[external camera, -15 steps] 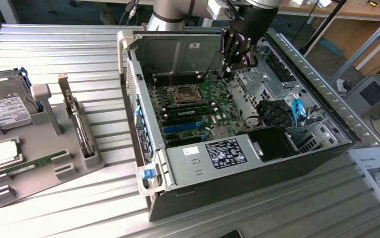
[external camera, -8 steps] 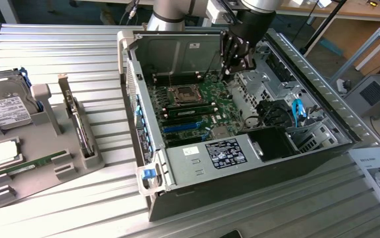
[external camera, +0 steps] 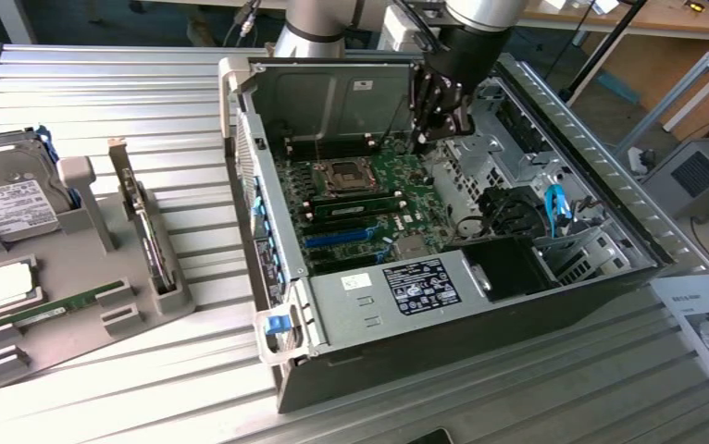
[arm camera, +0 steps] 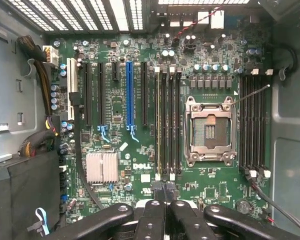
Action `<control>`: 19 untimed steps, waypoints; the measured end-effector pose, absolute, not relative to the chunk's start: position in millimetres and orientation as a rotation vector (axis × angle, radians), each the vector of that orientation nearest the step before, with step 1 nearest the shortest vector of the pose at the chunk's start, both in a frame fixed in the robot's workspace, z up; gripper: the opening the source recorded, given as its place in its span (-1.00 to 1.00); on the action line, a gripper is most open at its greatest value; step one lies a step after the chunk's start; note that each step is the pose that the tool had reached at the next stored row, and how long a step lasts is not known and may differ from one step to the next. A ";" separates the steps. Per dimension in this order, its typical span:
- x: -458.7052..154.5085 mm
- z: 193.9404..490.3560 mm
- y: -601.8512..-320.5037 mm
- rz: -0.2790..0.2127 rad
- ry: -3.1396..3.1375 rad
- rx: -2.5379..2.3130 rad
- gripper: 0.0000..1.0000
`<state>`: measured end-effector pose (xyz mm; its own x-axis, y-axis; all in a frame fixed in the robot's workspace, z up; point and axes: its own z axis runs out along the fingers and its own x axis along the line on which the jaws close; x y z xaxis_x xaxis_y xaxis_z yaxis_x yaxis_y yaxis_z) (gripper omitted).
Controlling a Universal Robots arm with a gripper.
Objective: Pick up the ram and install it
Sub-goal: 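Press down the ram until it locks into place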
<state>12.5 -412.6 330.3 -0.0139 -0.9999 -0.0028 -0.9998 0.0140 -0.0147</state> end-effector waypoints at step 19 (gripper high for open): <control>12.5 313.8 -412.6 -0.013 2.228 -2.197 -0.79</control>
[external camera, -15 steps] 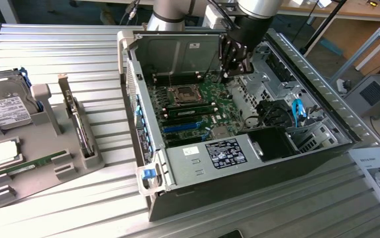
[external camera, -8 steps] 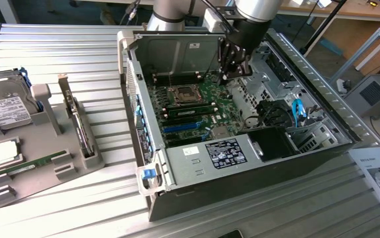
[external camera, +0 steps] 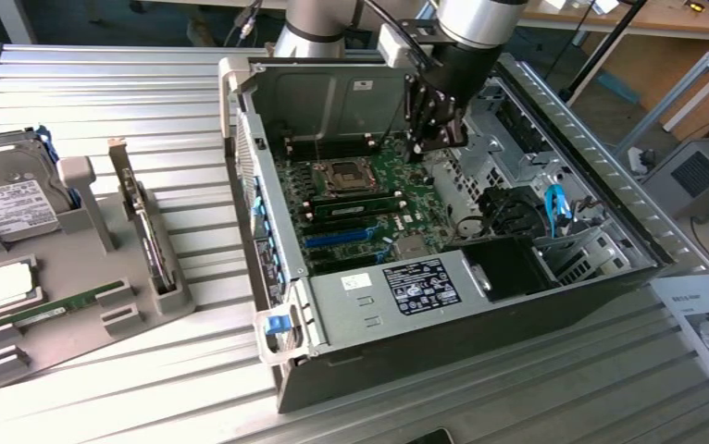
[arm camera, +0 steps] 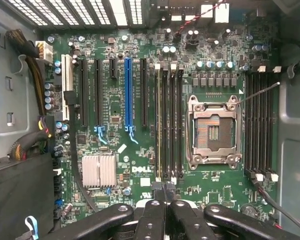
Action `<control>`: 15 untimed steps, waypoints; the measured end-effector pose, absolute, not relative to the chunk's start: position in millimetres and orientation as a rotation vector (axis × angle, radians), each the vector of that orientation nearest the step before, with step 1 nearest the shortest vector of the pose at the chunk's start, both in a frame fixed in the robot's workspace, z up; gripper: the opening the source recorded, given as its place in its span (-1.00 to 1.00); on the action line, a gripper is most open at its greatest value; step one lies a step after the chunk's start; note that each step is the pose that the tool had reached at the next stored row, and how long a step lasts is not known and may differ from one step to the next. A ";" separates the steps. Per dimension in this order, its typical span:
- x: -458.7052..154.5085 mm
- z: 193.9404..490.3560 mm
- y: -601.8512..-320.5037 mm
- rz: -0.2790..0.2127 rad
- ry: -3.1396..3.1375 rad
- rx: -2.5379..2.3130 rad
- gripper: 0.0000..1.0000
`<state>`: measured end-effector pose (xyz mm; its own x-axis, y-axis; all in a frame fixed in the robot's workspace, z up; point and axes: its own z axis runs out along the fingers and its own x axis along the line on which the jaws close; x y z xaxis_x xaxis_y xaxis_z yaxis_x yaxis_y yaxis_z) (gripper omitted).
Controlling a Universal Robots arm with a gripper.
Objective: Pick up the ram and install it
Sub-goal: 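Press down the ram until it locks into place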
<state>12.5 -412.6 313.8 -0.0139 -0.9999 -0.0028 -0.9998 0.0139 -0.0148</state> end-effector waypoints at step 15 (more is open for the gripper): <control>12.5 298.0 -412.6 -0.013 2.228 -2.197 -0.79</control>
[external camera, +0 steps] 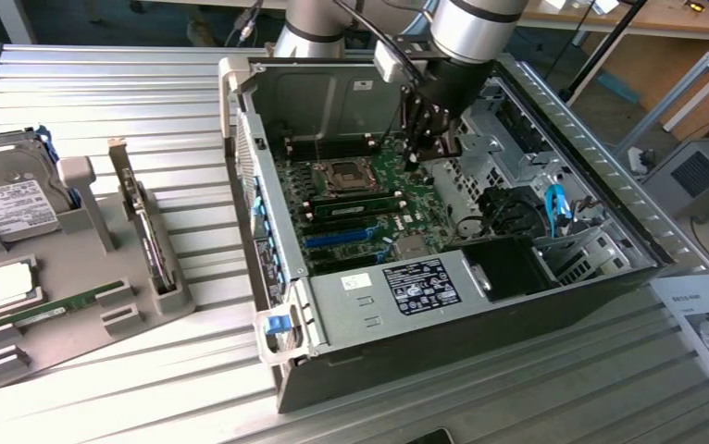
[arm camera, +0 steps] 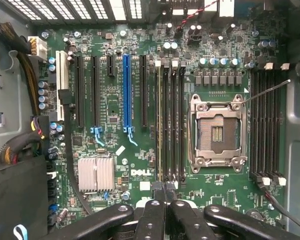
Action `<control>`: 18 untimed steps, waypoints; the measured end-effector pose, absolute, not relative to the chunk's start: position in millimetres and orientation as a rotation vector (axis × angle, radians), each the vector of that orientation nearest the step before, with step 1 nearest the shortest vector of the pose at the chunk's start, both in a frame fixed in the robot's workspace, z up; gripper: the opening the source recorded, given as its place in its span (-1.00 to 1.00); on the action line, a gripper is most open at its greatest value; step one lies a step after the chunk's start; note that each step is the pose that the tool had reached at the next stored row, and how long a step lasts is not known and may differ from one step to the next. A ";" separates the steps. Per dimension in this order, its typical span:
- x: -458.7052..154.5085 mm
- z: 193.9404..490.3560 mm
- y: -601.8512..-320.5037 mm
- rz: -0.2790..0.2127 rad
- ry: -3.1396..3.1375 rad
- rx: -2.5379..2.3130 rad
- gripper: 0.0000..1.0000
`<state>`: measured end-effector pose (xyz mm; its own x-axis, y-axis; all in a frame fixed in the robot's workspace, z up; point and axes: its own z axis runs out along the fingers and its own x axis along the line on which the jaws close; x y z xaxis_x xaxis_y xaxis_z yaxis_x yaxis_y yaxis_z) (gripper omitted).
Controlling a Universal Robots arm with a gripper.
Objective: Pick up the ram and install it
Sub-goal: 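Press down the ram until it locks into place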
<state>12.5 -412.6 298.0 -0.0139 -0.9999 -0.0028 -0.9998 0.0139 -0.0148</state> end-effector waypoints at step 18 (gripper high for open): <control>12.5 278.0 -412.6 -0.013 2.228 -2.197 -0.79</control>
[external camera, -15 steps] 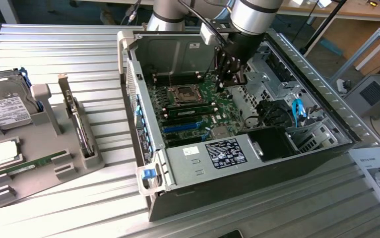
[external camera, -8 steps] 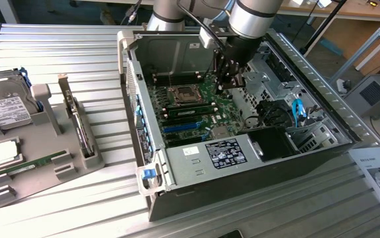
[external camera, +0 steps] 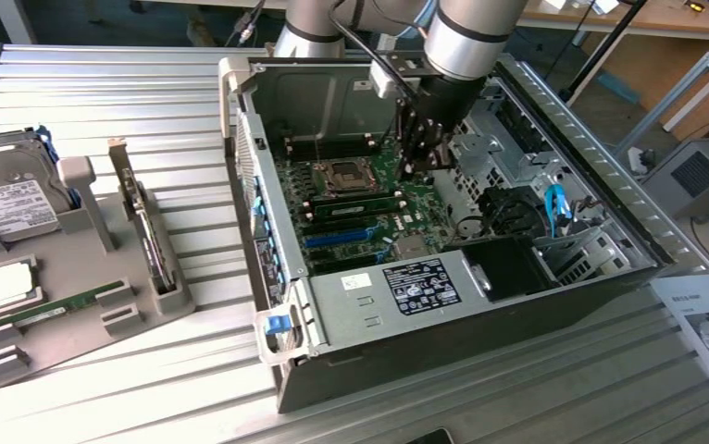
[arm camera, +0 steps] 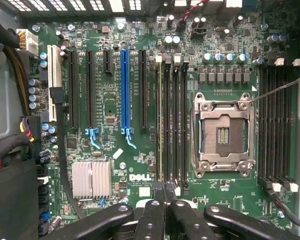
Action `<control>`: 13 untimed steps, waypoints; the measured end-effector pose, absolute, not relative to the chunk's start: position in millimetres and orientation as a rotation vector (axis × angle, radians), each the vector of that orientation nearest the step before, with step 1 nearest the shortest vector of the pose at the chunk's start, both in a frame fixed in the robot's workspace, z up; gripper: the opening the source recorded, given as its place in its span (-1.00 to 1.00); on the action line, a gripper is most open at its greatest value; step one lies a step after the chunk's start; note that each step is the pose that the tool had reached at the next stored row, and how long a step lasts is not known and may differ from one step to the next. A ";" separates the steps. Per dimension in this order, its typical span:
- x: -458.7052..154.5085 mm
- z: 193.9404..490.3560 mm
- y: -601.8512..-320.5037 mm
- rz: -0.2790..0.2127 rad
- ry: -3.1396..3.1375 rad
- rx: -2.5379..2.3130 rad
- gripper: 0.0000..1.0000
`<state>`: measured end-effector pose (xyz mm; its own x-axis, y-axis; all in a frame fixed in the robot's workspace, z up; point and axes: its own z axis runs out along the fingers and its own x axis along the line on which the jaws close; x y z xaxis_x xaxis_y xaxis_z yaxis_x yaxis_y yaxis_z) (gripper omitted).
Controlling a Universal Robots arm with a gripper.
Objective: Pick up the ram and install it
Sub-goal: 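Press down the ram until it locks into place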
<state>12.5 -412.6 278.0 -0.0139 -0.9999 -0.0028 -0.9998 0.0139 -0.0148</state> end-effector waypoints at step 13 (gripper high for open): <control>12.5 265.7 -412.6 -0.013 2.228 -2.197 -0.79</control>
